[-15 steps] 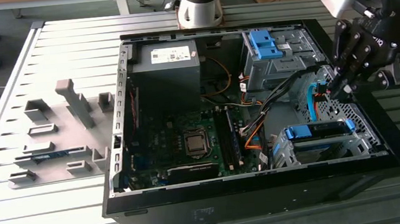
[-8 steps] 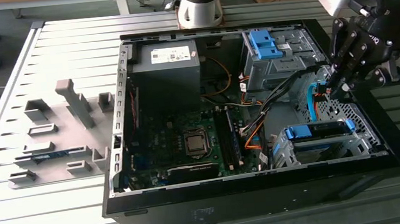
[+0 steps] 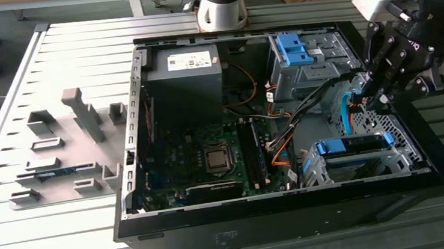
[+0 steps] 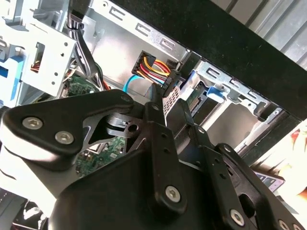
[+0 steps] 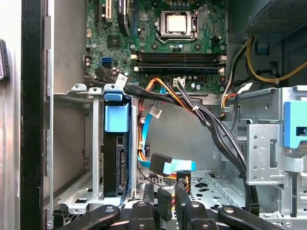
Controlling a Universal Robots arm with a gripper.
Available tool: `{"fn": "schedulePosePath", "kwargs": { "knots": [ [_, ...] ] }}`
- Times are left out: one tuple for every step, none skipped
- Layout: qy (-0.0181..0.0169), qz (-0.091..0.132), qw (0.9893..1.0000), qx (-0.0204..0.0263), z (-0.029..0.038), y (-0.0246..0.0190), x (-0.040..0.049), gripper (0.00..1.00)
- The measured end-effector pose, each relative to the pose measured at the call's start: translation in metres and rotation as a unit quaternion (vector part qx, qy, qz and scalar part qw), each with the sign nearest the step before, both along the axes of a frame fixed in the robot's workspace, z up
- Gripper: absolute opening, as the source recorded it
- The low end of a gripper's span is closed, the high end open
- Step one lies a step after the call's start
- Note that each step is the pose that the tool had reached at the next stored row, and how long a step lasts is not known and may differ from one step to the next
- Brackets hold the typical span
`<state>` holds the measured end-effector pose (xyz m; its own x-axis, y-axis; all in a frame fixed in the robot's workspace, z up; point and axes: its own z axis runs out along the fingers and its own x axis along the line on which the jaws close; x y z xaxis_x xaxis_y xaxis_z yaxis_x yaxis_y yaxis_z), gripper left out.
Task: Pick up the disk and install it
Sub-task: 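Insert the first disk wire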
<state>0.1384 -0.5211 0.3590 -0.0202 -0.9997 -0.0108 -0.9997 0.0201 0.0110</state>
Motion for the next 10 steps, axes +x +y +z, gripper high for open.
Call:
{"fn": "schedulePosePath", "kwargs": {
  "knots": [
    [0.0,0.0,1.0,-0.0006,-0.001,0.0002,0.0,0.31],
    [0.0,0.0,1.0,-0.0009,-0.002,0.0004,0.0,0.31],
    [0.0,0.0,1.0,-0.001,-0.0031,0.0005,0.0,0.31],
    [0.0,0.0,1.0,-0.0013,-0.004,0.0006,0.0,0.31],
    [0.0,0.0,1.0,-0.0022,-0.0049,0.0006,0.0,0.31],
    [0.0,0.0,1.0,-0.0033,-0.0057,0.0006,0.0,0.31],
    [0.0,0.0,1.0,-0.0043,-0.0066,0.0006,0.0,0.31],
    [0.0,0.0,1.0,-0.0049,-0.0073,0.0006,0.0,0.31],
    [0.0,0.0,1.0,-0.0053,-0.008,0.0006,0.0,0.3],
    [0.0,0.0,1.0,-0.0054,-0.0086,0.0006,0.0,0.24]
  ]
}}
